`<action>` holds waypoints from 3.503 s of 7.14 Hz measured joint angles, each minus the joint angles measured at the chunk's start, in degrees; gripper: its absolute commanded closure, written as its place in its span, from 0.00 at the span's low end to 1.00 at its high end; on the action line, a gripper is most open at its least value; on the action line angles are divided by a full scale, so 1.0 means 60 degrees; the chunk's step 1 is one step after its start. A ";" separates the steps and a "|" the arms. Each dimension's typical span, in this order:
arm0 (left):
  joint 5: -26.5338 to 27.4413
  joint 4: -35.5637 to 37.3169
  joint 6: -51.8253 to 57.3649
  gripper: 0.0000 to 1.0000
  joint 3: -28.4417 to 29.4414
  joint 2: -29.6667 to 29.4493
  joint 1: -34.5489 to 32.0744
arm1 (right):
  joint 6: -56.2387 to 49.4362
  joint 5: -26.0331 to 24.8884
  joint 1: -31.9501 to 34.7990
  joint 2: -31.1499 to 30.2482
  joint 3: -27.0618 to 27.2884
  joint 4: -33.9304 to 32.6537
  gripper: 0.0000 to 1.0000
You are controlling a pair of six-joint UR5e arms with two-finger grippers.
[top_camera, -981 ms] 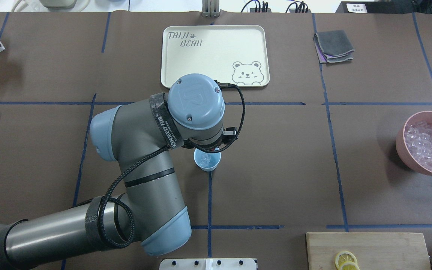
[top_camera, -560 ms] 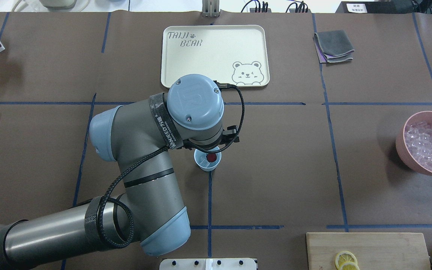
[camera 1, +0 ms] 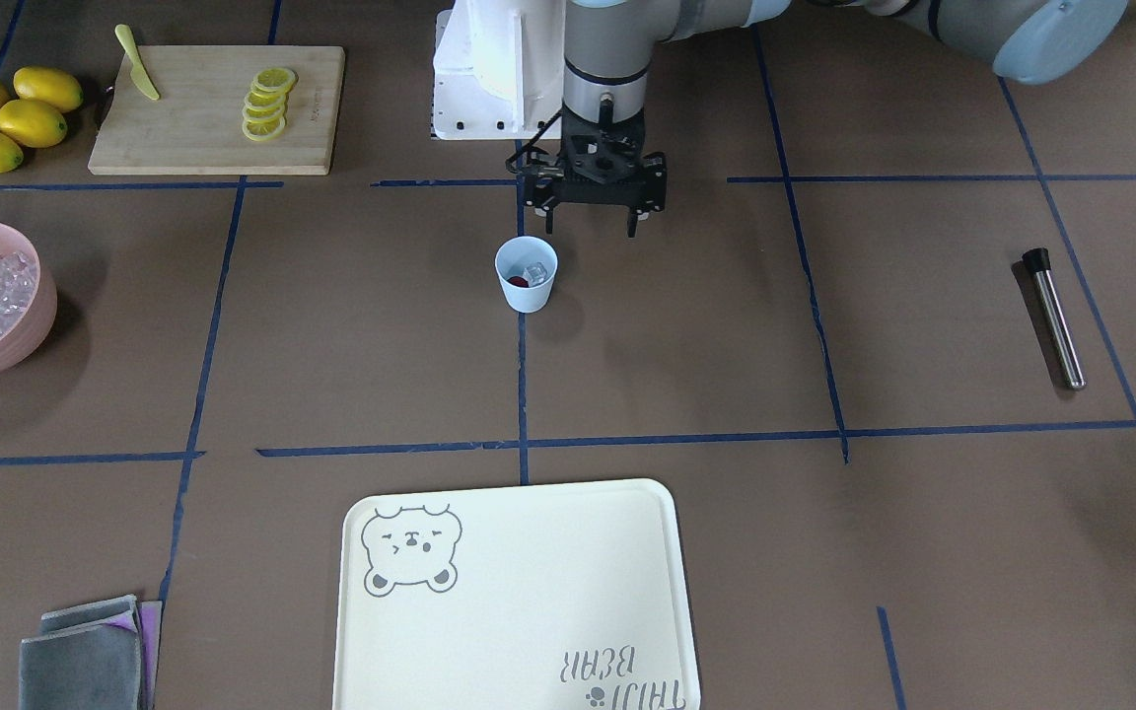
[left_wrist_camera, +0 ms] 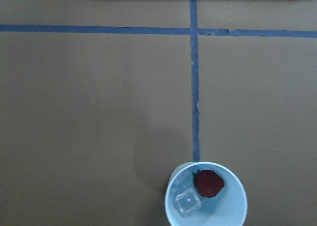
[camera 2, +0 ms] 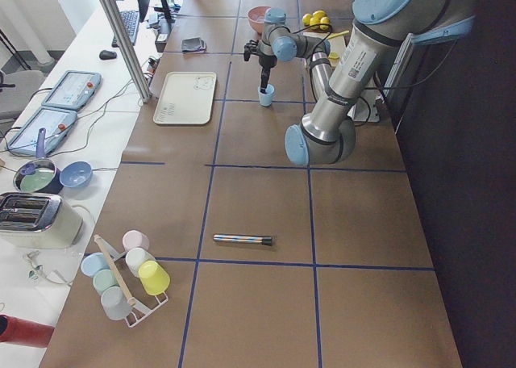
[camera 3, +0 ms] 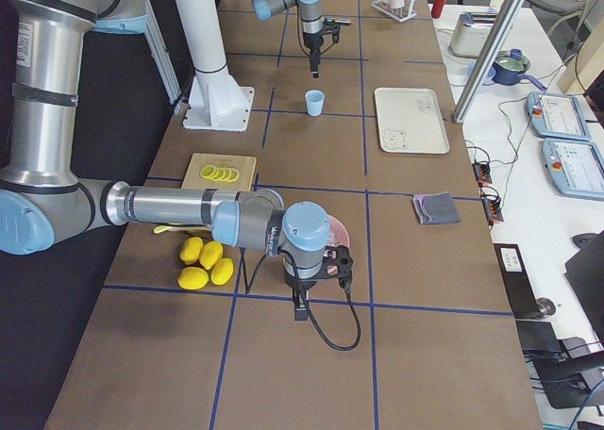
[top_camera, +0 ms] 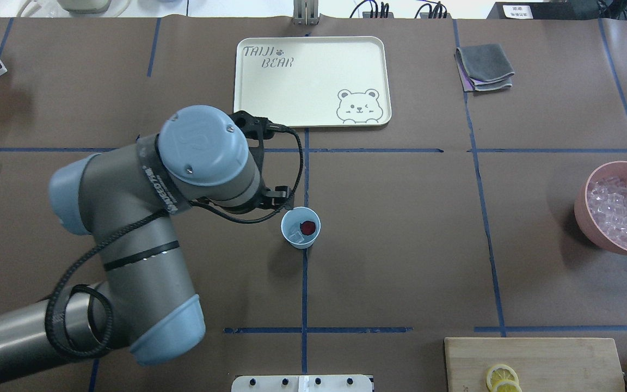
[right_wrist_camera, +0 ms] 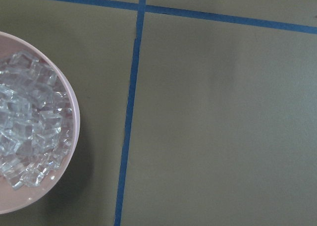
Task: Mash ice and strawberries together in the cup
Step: 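Withdraw the left arm away from the cup toward its side, then lower the left gripper onto the stainless steel rod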
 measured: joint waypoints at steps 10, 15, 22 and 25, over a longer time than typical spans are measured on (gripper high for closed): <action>-0.4577 -0.1378 1.1041 0.00 0.3611 0.4030 -0.8181 | 0.0003 -0.0005 -0.0009 0.0537 -0.0439 0.0000 0.00; -0.4581 -0.6138 0.7915 0.00 0.5383 0.5123 -0.7584 | 0.0016 0.0014 -0.0009 0.0604 -0.0488 0.0000 0.00; -0.4509 -0.8572 0.6035 0.48 0.5593 0.6225 -0.5752 | 0.0000 0.0005 -0.0009 0.0514 -0.0510 0.0002 0.00; -0.4484 -0.8582 0.6031 1.00 0.5606 0.6255 -0.5678 | 0.0000 0.0000 -0.0009 0.0500 -0.0513 0.0000 0.00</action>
